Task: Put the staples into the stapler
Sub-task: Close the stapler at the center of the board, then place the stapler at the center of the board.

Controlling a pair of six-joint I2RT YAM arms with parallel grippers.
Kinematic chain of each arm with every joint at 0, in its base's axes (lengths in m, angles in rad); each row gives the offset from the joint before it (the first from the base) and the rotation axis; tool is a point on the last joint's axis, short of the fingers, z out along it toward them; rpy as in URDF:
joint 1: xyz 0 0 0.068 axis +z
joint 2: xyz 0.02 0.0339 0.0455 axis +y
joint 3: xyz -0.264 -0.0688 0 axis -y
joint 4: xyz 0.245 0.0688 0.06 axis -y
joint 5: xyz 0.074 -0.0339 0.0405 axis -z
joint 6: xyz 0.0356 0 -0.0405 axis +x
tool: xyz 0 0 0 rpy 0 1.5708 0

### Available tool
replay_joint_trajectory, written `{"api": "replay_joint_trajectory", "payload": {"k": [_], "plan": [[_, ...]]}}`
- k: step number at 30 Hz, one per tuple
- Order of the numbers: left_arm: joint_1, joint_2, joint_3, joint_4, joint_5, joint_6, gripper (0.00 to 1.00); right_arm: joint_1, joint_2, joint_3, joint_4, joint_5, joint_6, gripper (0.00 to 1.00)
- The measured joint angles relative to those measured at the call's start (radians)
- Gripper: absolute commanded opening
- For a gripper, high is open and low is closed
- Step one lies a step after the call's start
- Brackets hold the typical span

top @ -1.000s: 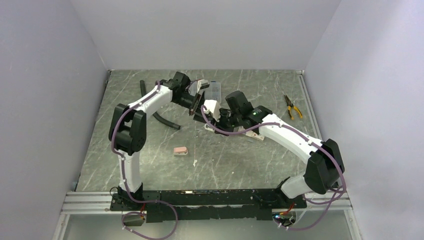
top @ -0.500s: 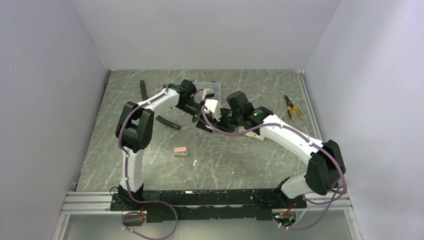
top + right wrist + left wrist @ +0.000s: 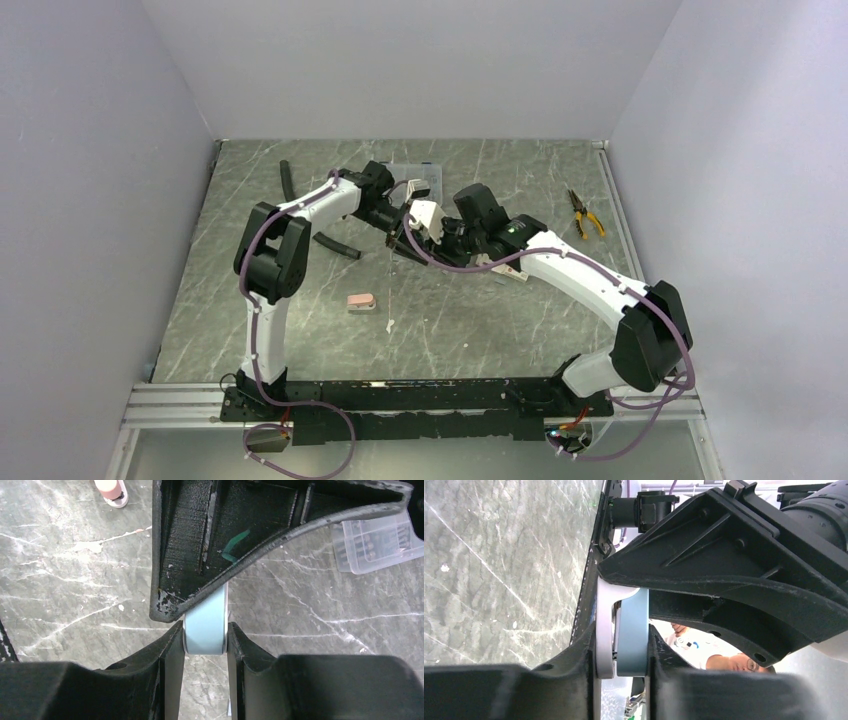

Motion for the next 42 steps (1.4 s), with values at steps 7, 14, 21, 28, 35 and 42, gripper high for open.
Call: {"api": "replay_joint_trajectory", "payload": {"k": [7,14,21,28,35,42], "plan": [[-0.003,0.0,-0.029,0.036,0.009,-0.002,0.03,0.0,0.0,-0.009,0.0,0.001,-0.001,0.0],[-0.009,0.0,-0.052,0.036,0.0,0.02,0.48,0.002,0.0,-0.032,0.006,-0.011,0.0,0.0],[0.026,-0.019,-0.014,-0.079,-0.071,0.172,0.94,0.005,-0.007,-0.076,0.021,-0.015,-0.006,0.0],[0.144,-0.084,-0.016,-0.141,-0.193,0.274,0.94,0.005,-0.01,-0.143,0.013,-0.036,-0.02,0.0],[0.265,-0.201,-0.066,-0.124,-0.403,0.272,0.94,0.035,0.078,-0.156,0.007,-0.059,-0.077,0.0],[0.292,-0.334,-0.075,-0.108,-0.572,0.25,0.94,0.085,0.214,-0.157,0.01,-0.06,-0.135,0.0]]}}
